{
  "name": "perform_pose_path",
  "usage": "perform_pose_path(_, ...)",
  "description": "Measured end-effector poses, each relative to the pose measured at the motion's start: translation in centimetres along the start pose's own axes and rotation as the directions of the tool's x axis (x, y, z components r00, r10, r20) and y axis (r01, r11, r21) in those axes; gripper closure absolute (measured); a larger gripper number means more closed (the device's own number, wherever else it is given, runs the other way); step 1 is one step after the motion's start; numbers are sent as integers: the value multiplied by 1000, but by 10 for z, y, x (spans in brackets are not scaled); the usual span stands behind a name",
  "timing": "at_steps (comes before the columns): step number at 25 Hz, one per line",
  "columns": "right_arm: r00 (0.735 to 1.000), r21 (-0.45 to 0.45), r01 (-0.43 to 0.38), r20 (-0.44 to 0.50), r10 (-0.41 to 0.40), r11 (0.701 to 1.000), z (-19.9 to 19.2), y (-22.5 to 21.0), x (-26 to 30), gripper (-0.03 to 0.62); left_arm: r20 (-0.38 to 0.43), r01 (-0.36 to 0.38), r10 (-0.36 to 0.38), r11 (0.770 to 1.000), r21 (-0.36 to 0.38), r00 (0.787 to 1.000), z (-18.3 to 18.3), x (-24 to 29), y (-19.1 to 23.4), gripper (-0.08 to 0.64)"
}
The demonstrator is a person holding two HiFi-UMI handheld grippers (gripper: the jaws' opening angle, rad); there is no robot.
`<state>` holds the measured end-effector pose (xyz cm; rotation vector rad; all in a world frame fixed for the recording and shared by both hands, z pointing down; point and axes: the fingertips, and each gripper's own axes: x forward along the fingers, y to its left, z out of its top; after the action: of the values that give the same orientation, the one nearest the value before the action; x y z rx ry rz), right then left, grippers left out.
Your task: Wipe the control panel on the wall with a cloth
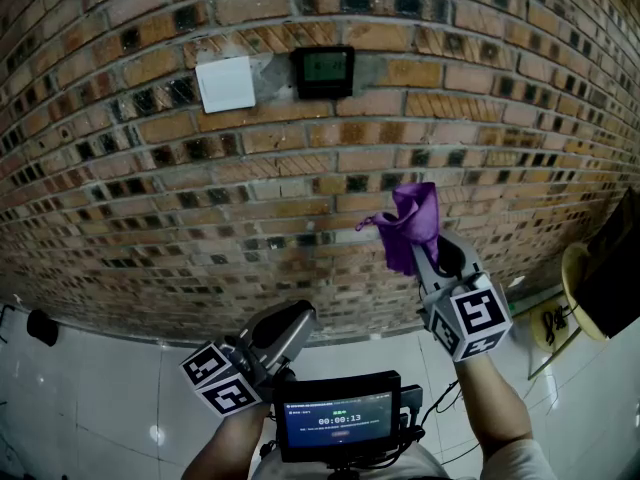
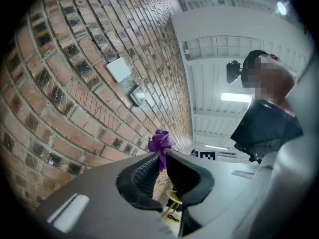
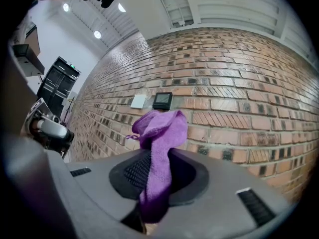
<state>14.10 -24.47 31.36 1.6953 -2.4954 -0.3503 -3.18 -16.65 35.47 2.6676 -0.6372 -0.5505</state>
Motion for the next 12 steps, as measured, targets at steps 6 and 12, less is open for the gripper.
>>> perform_pose_path(6,1000,13,-10,-5,10,1000,-5,5,-5,506,-2,1,-1,1000,2,1000,0,2,1,529)
perform_pose_path(12,1000,24,-21,-13,21,999,-7,9,-9,506,-3,-2,2,1000,2,1000,0,2,3,529)
